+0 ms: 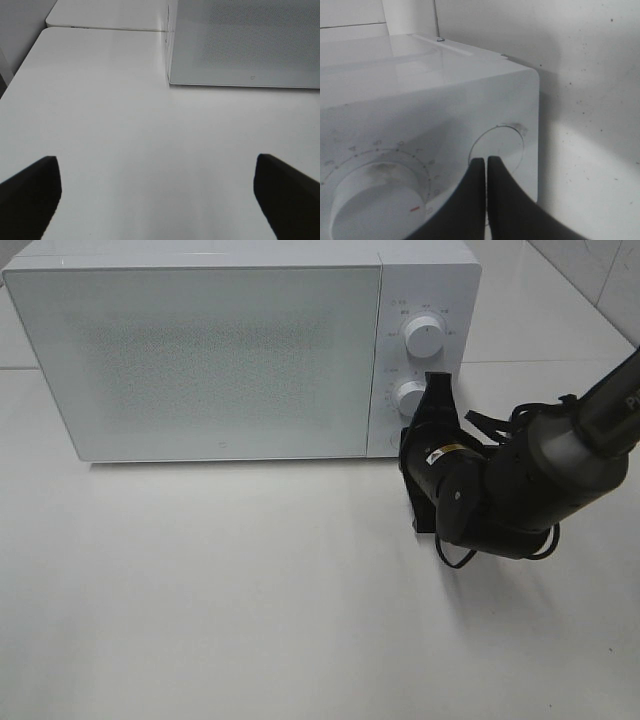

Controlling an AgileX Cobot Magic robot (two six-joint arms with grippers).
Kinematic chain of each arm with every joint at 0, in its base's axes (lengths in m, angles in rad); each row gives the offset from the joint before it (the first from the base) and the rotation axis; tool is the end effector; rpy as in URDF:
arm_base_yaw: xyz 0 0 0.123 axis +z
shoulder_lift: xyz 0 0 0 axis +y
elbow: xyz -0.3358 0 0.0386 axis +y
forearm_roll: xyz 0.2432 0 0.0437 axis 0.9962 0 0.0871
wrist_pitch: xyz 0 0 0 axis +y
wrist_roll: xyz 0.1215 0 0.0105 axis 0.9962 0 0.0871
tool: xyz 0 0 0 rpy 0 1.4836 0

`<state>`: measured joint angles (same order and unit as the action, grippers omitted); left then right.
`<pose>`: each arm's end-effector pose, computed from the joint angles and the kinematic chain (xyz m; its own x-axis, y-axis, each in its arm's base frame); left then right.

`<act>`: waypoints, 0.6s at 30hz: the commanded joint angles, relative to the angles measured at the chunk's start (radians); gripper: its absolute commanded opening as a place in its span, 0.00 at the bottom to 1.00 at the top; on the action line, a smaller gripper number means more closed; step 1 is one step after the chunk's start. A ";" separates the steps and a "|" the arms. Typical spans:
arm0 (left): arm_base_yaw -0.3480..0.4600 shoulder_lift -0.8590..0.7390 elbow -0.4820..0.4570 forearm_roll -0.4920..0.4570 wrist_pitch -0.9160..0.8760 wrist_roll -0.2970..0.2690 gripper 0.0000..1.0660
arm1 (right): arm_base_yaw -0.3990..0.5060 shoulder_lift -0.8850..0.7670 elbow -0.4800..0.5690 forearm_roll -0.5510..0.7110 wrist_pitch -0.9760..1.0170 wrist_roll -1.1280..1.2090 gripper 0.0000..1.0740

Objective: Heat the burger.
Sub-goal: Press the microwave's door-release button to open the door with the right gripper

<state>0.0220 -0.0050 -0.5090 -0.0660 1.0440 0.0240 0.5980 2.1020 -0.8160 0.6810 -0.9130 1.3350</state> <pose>-0.0355 -0.0077 0.2654 -0.4278 -0.0186 -0.9037 0.0256 0.9991 -0.0327 0.3735 0.1810 0.1295 -0.0345 0.9994 0.0100 0.3462 0.0026 0.9382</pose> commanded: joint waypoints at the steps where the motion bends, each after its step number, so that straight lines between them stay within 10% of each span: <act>1: 0.002 -0.021 0.005 -0.008 -0.007 -0.003 0.94 | -0.007 0.022 -0.027 0.012 0.022 -0.005 0.00; 18: 0.002 -0.021 0.005 -0.008 -0.007 -0.003 0.94 | -0.018 0.054 -0.086 0.084 -0.002 -0.078 0.00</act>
<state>0.0220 -0.0050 -0.5090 -0.0660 1.0440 0.0240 0.5910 2.1570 -0.8860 0.7660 -0.9000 1.2790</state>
